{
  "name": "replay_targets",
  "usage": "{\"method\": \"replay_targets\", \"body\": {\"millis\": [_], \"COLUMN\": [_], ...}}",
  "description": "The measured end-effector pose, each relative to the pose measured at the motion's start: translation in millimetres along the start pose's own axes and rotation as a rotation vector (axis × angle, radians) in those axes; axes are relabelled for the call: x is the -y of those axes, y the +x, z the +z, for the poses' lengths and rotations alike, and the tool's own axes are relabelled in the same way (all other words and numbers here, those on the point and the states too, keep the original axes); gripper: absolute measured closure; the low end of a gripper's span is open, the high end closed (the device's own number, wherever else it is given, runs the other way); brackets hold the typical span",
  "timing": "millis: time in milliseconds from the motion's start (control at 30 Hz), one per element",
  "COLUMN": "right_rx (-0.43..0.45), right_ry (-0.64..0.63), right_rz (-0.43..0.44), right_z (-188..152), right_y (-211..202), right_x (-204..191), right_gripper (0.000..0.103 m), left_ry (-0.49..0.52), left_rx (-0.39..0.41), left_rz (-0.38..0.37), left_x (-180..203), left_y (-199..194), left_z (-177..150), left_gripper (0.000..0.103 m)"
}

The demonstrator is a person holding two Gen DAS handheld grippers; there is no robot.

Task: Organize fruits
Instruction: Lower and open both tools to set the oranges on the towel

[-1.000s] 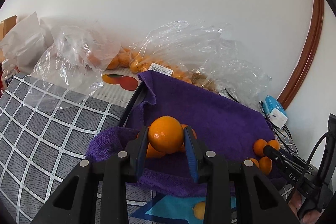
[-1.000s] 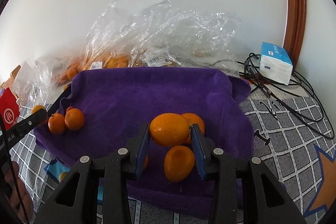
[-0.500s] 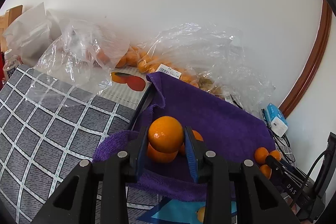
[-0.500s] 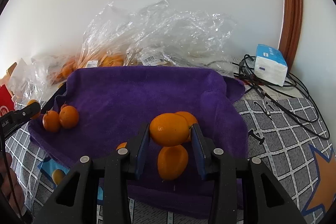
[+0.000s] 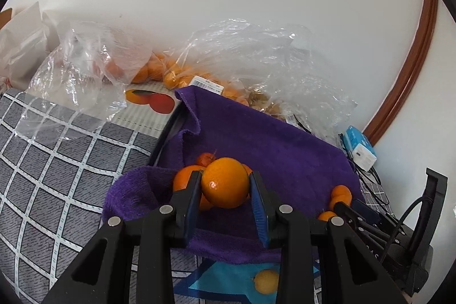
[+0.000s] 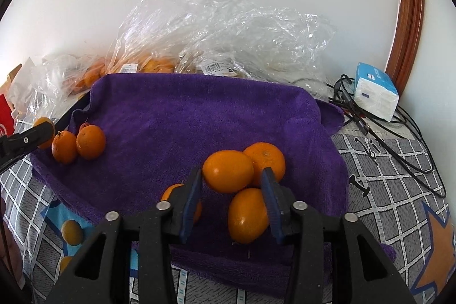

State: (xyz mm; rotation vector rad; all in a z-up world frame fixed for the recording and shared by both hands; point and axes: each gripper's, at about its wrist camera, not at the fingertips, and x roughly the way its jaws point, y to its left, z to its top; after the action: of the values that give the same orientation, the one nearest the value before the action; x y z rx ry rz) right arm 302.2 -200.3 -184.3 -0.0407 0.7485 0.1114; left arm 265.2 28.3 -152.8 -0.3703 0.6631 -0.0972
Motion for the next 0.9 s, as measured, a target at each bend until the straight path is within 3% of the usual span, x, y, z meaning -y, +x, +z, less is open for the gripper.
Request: {"method": "replay_targets", "body": {"millis": [133, 433, 533, 900], "right_rx": [-0.013, 0.051, 0.059, 0.039], "right_ry": [0.01, 0.056, 0.062, 0.084], "right_rz": [0.039, 0.047, 0.032, -0.025], "right_z": [1.4, 6.4, 7.3, 6.4], "right_y": [-5.0, -28.6, -31.1, -25.2], "right_x": [3.2, 12.8, 16.2, 22.5], "right_gripper": [0.053, 0.05, 0.049, 0.049], "left_ry": [0.058, 0.111, 0.109, 0.127], "left_rx": [-0.008, -0.042, -0.072, -0.067], "left_rz": [-0.025, 0.007, 0.02, 0.041], "left_x": [11.8, 20.3, 19.2, 22.6], "left_y": [0.3, 12.1, 19.3, 21.5], "left_z": [-5.3, -14.1, -15.8, -16.7], "left_gripper": [0.071, 0.071, 0.071, 0.071]}}
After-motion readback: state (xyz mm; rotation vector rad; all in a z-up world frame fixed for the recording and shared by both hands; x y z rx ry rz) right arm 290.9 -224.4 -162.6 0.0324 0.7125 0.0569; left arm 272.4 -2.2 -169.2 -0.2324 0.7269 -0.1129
